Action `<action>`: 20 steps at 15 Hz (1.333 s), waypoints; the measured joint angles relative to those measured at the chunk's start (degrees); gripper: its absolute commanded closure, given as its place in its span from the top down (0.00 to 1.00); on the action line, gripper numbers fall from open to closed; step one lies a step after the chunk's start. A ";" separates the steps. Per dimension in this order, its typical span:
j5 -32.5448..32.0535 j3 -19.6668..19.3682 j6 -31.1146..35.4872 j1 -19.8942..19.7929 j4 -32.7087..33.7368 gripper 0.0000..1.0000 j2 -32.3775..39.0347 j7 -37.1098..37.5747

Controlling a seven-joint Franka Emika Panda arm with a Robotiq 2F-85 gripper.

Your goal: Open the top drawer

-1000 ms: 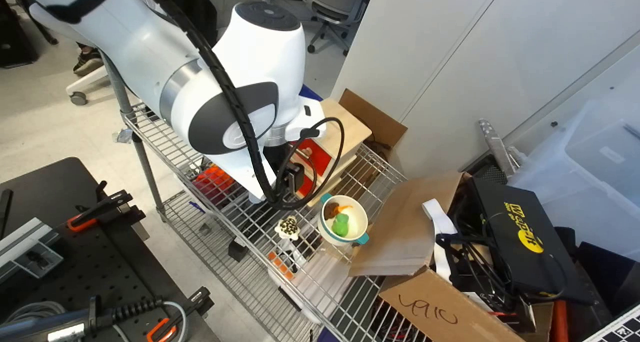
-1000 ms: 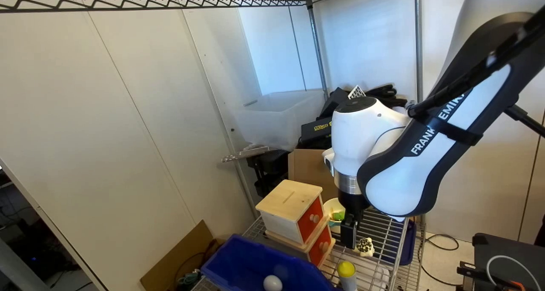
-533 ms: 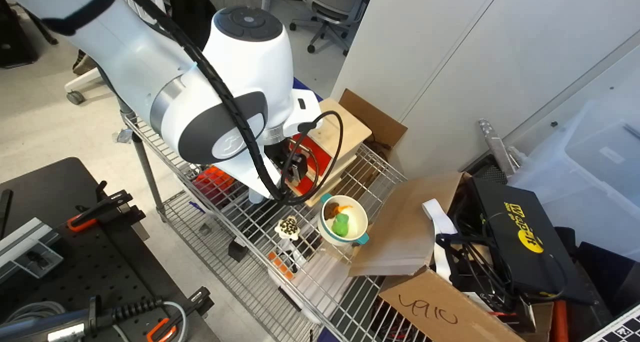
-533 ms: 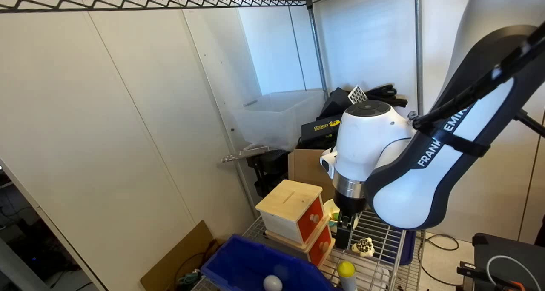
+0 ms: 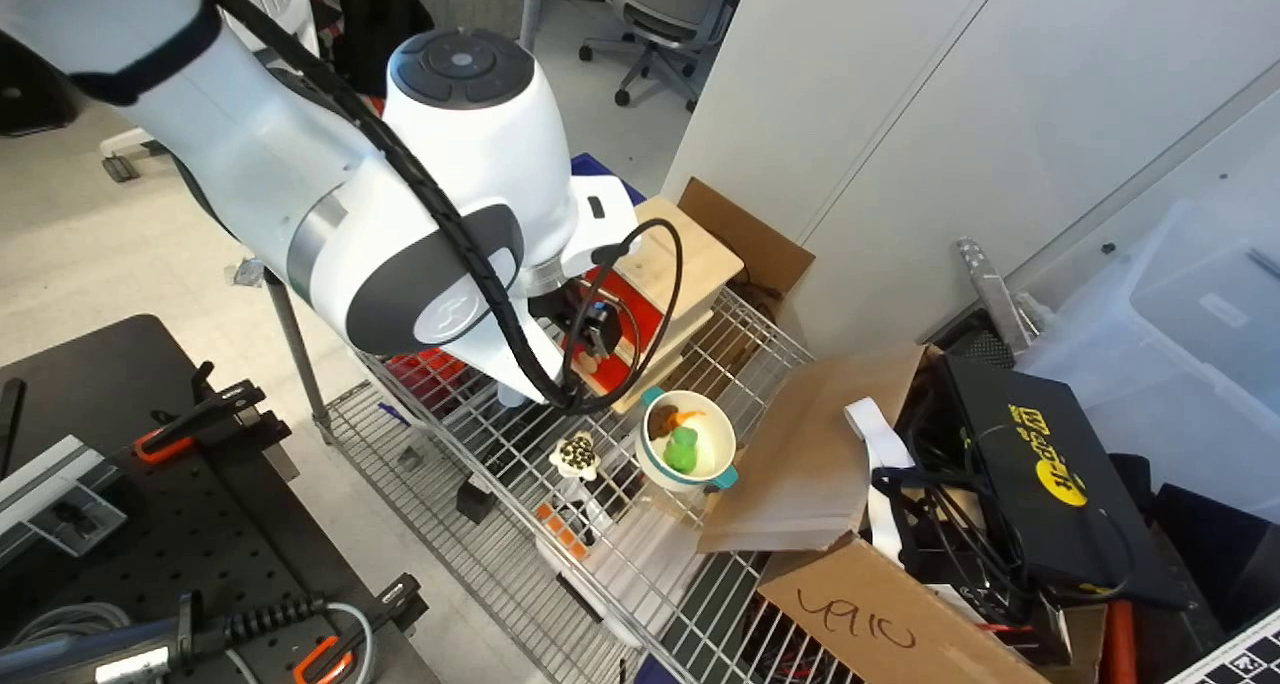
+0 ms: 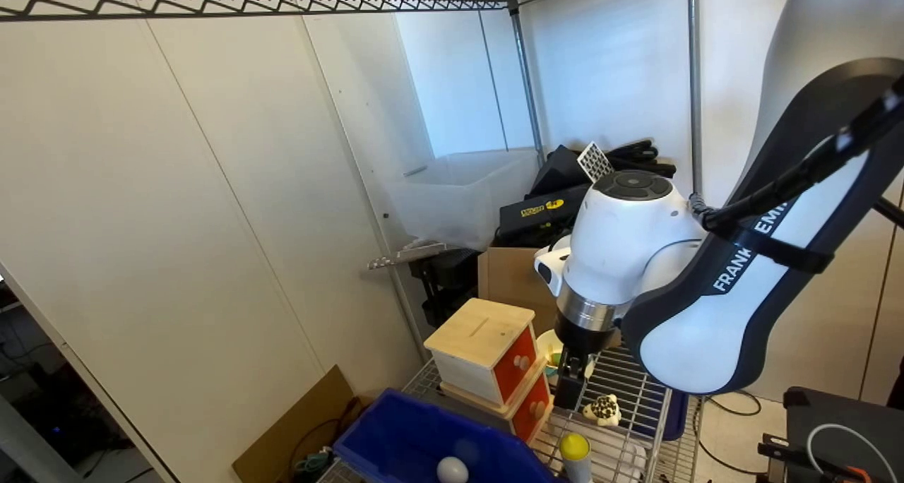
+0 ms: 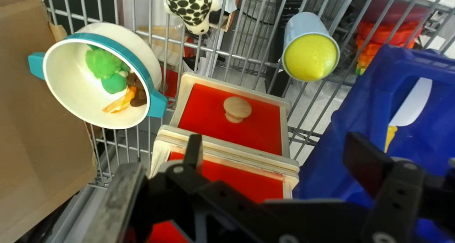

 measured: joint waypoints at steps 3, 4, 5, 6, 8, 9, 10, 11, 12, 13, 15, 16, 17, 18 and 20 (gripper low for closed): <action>-0.38 -0.84 0.33 0.25 0.00 1.00 0.18 0.00; -1.57 -2.24 1.24 1.10 0.00 1.00 0.33 0.24; -2.97 -4.06 2.38 2.25 0.00 1.00 0.57 0.61; -4.20 -5.91 3.53 3.49 0.01 1.00 0.87 0.91; -5.80 -9.60 5.87 6.22 0.01 1.00 1.66 1.22; -6.15 -11.15 6.95 7.53 0.04 1.00 2.13 1.22; -6.33 -12.24 7.84 8.58 0.05 1.00 2.62 1.22; -6.35 -12.98 8.59 9.46 0.05 1.00 3.09 1.22; -6.35 -13.23 9.12 10.02 0.05 1.00 3.49 1.22; -6.35 -13.23 9.30 10.44 0.05 1.00 3.78 1.27; -6.24 -12.88 9.36 10.94 0.05 1.00 4.12 1.81; -6.03 -12.30 9.36 10.79 0.05 1.00 4.15 1.92; -5.74 -11.69 9.36 10.61 0.05 1.00 4.16 1.93; -5.59 -11.22 9.36 10.44 0.05 1.00 4.16 1.93; -5.42 -10.57 9.36 10.18 0.05 1.00 4.16 1.94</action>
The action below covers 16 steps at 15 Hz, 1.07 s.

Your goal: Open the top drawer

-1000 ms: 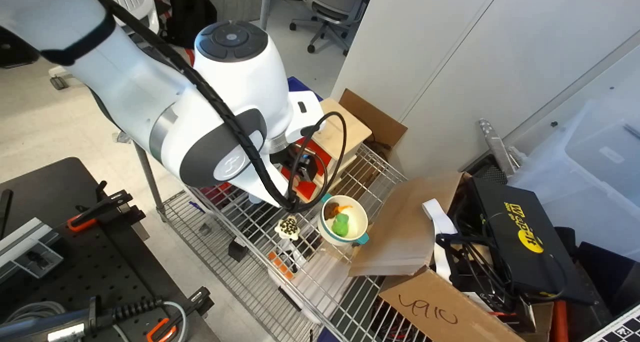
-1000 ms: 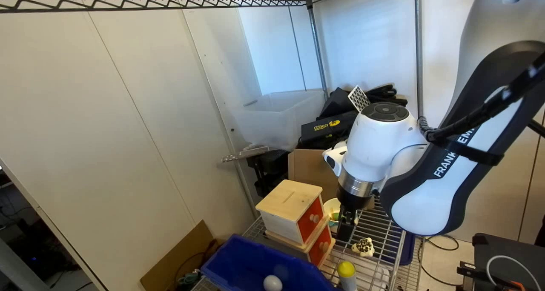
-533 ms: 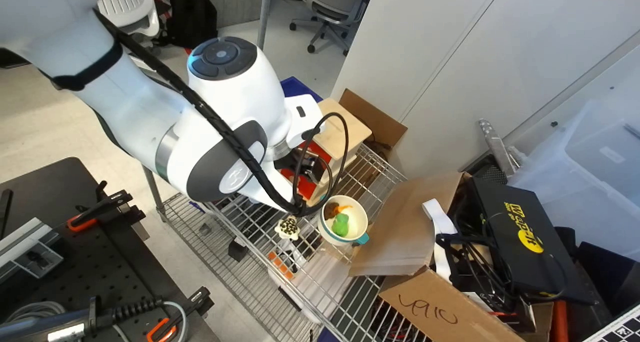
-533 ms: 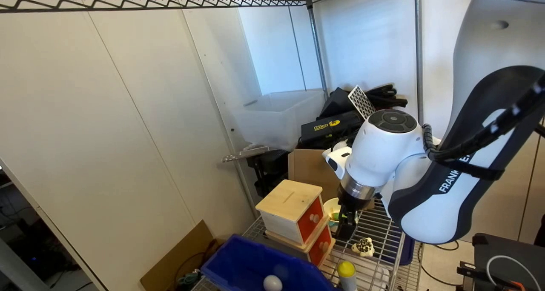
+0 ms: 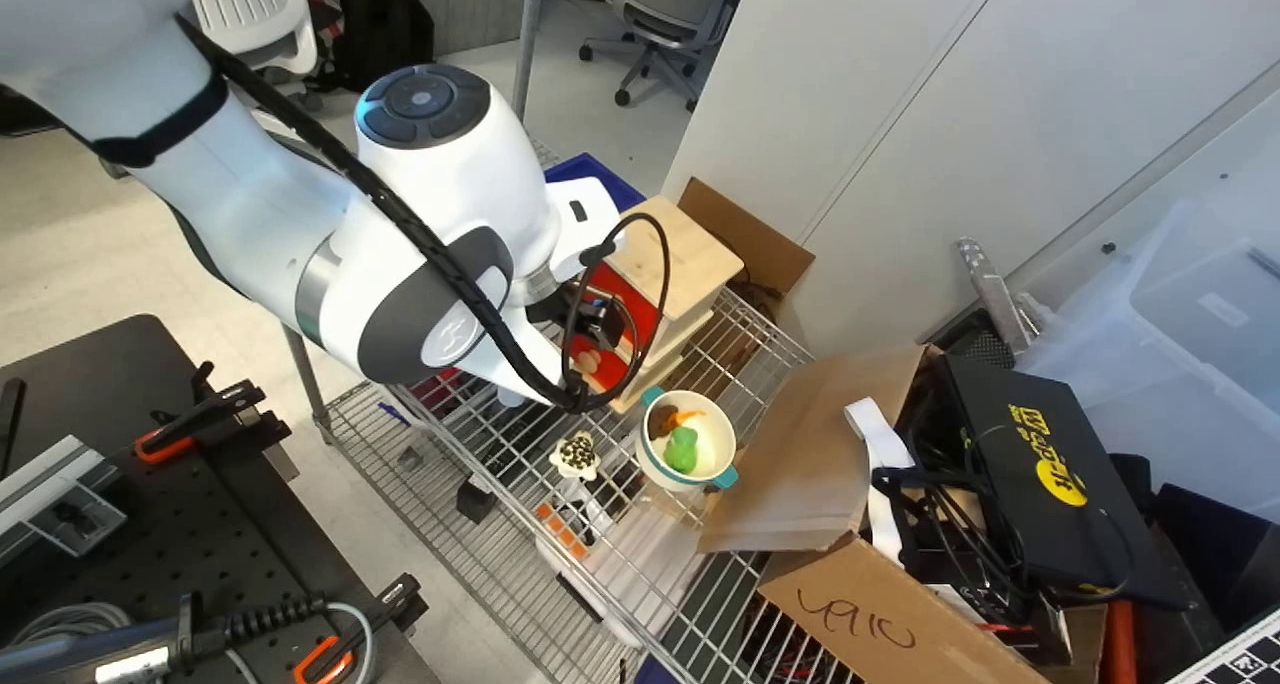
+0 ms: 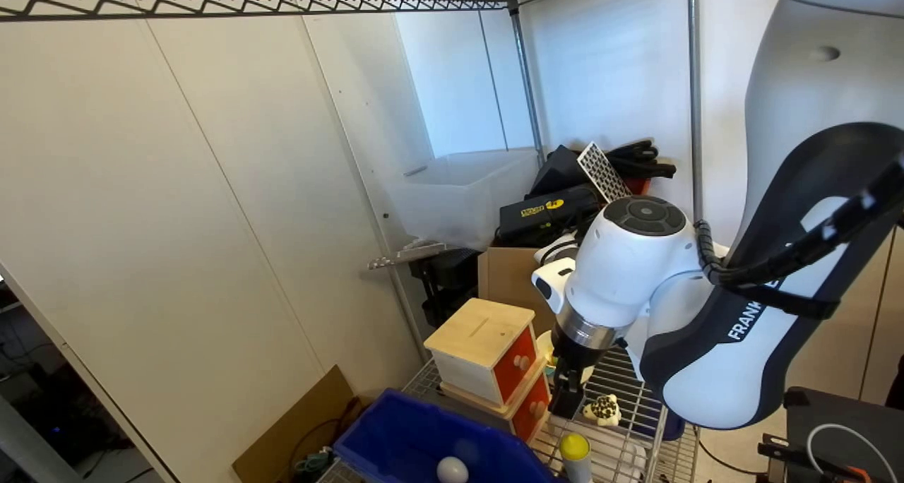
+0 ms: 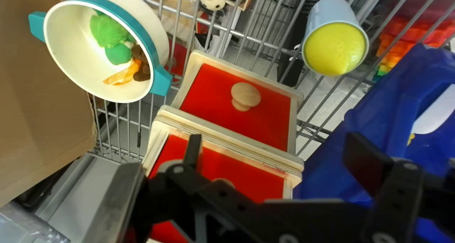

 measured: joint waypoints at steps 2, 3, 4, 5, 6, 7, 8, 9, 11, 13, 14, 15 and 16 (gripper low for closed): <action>0.15 0.57 0.00 -0.51 0.07 1.00 0.00 0.02; 0.21 0.79 0.00 -0.83 0.16 1.00 0.00 0.03; 0.25 0.91 0.01 -1.13 0.27 1.00 0.00 0.03; 0.26 0.91 0.11 -1.37 0.38 1.00 0.00 0.03; 0.26 0.75 0.66 -1.46 0.49 1.00 0.00 0.03; 0.23 0.47 1.69 -1.45 0.53 1.00 0.01 0.03; 0.15 0.12 2.93 -1.40 0.53 1.00 0.03 -0.01; 0.05 -0.30 4.34 -1.23 0.52 1.00 0.05 -0.18; -0.09 -0.95 7.07 -0.87 0.40 1.00 0.21 -0.77; -0.16 -1.03 8.96 -0.77 0.18 1.00 0.51 -1.30; -0.25 -1.03 9.46 -0.77 0.16 1.00 0.75 -1.45; -0.25 -0.73 9.76 -0.99 0.15 1.00 1.03 -1.84; -0.25 -0.29 9.81 -1.30 0.15 1.00 1.29 -2.30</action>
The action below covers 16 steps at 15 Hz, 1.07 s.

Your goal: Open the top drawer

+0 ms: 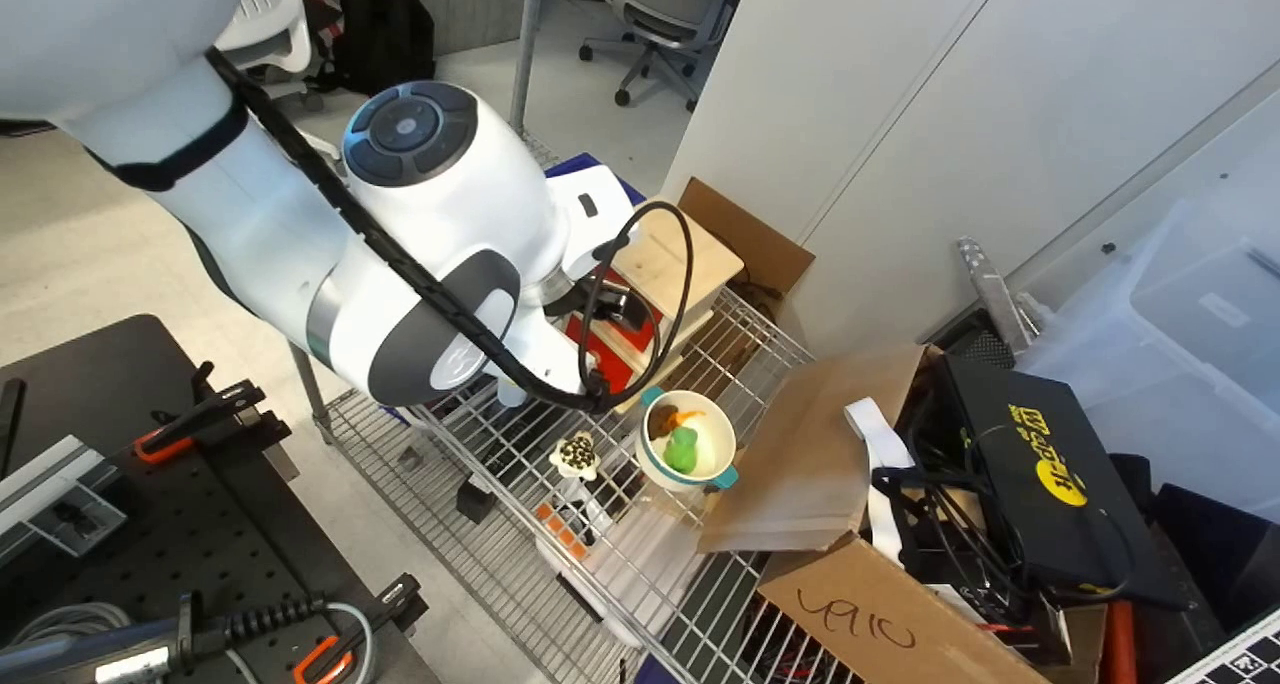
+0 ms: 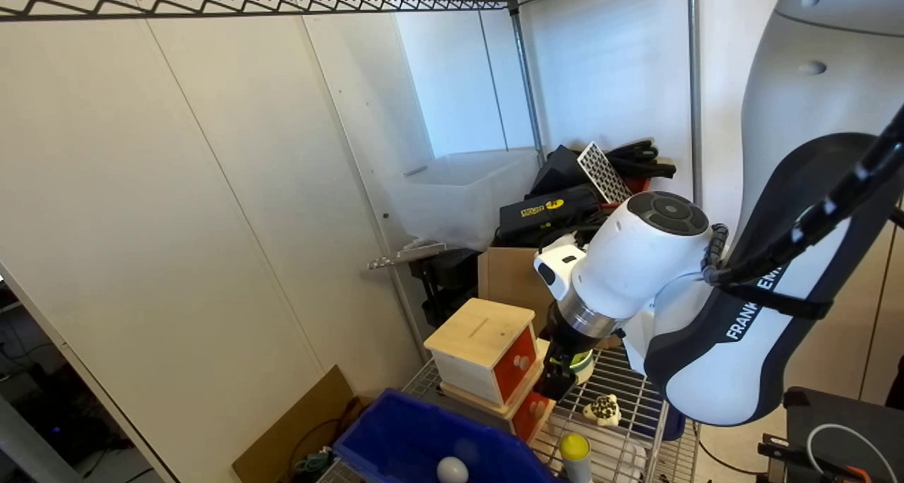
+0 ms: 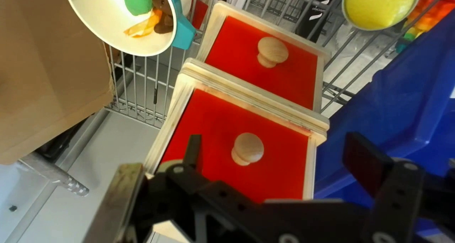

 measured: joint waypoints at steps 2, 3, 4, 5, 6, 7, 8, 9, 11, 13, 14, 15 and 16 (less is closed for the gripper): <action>0.00 0.80 0.01 -0.62 0.00 1.00 0.41 -0.66; 0.00 1.26 0.01 -1.01 0.00 1.00 0.51 -0.88; 0.00 1.57 0.01 -1.32 0.00 1.00 0.56 -1.10; 0.00 1.73 0.01 -1.52 0.00 1.00 0.58 -1.25; 0.00 1.83 0.01 -1.70 0.00 1.00 0.59 -1.38; 0.00 1.88 0.01 -1.83 0.00 1.00 0.59 -1.47; 0.04 1.88 0.01 -1.93 0.00 1.00 0.59 -1.48; 0.04 1.77 0.04 -1.93 0.02 1.00 0.59 -1.48; 0.29 1.89 0.06 -2.17 0.04 1.00 0.59 -1.26; 0.69 3.61 0.05 -3.61 0.03 1.00 0.59 -0.01; 1.05 4.54 0.04 -4.32 0.03 1.00 0.59 0.58; 1.33 5.55 0.03 -5.08 0.03 1.00 0.59 1.26; 1.38 6.64 0.01 -5.92 0.03 1.00 0.59 1.96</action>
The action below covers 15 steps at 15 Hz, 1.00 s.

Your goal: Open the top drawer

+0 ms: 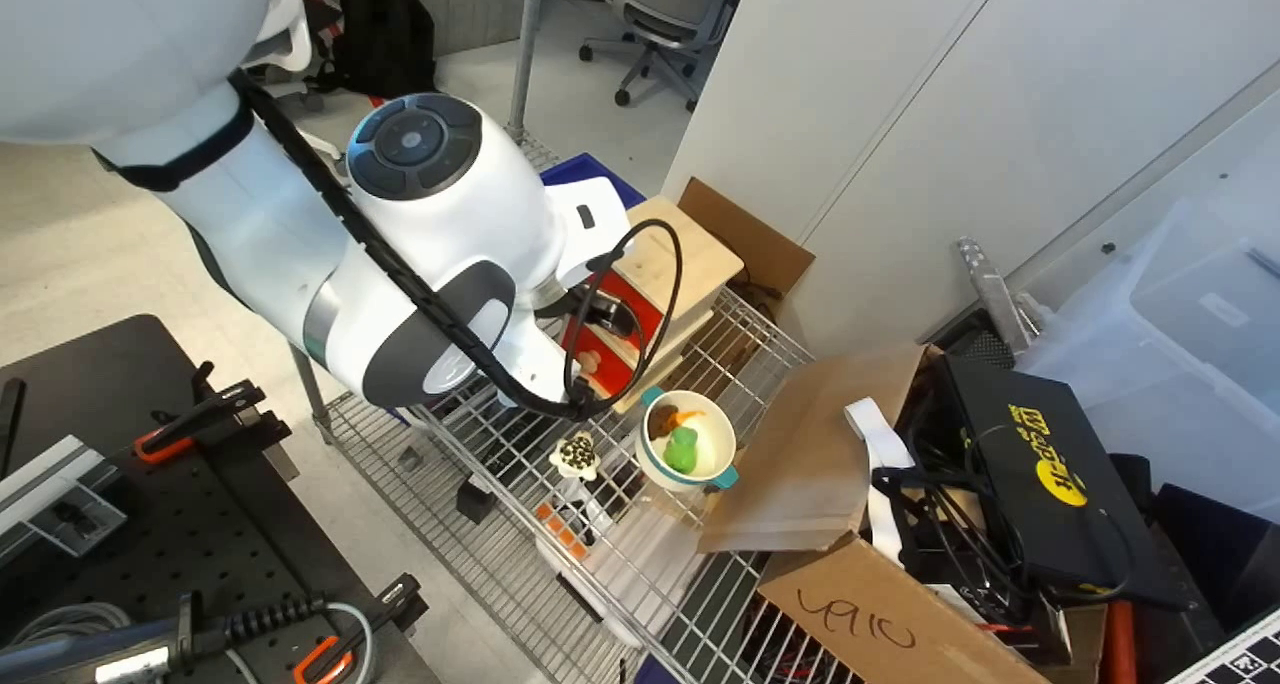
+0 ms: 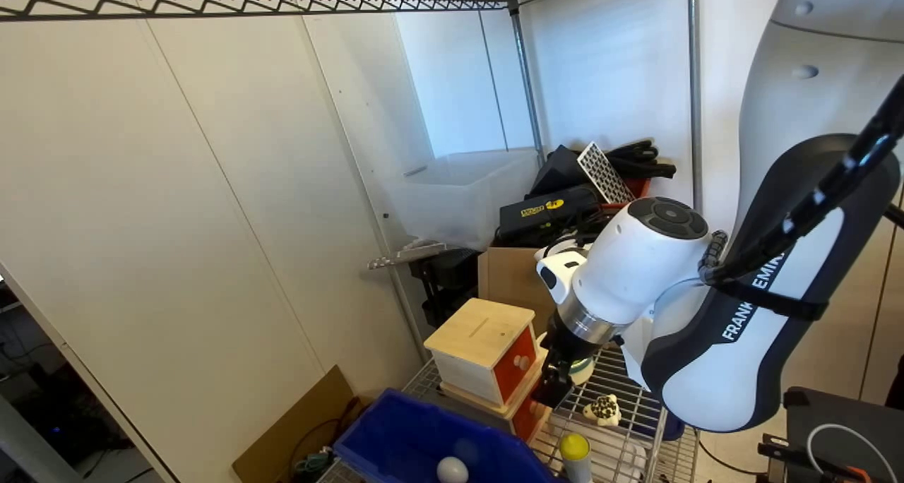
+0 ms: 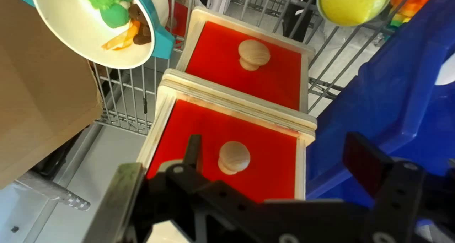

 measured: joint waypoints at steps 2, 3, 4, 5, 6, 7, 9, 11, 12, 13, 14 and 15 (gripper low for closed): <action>-0.35 2.74 -0.01 -2.40 -0.01 1.00 0.00 1.14; -0.34 3.84 -0.01 -3.44 -0.01 1.00 0.00 1.23; -0.37 4.66 -0.01 -4.32 -0.01 1.00 0.00 1.28; -0.38 5.46 -0.01 -5.24 -0.01 1.00 0.00 1.32; -0.39 6.16 -0.01 -6.07 -0.01 1.00 0.00 1.33; -0.39 6.69 -0.01 -6.81 -0.01 1.00 0.00 1.33; -0.38 7.20 0.03 -7.97 -0.02 1.00 -0.02 1.37; -0.37 7.36 0.04 -9.05 -0.03 1.00 -0.13 1.52; -0.23 7.35 0.06 -9.44 -0.03 1.00 -0.21 1.65; -0.16 7.35 0.07 -9.74 -0.03 1.00 -0.27 1.93; -0.04 7.35 0.07 -9.95 -0.03 1.00 -0.31 2.31; -0.03 7.39 0.07 -10.15 -0.03 1.00 -0.34 2.91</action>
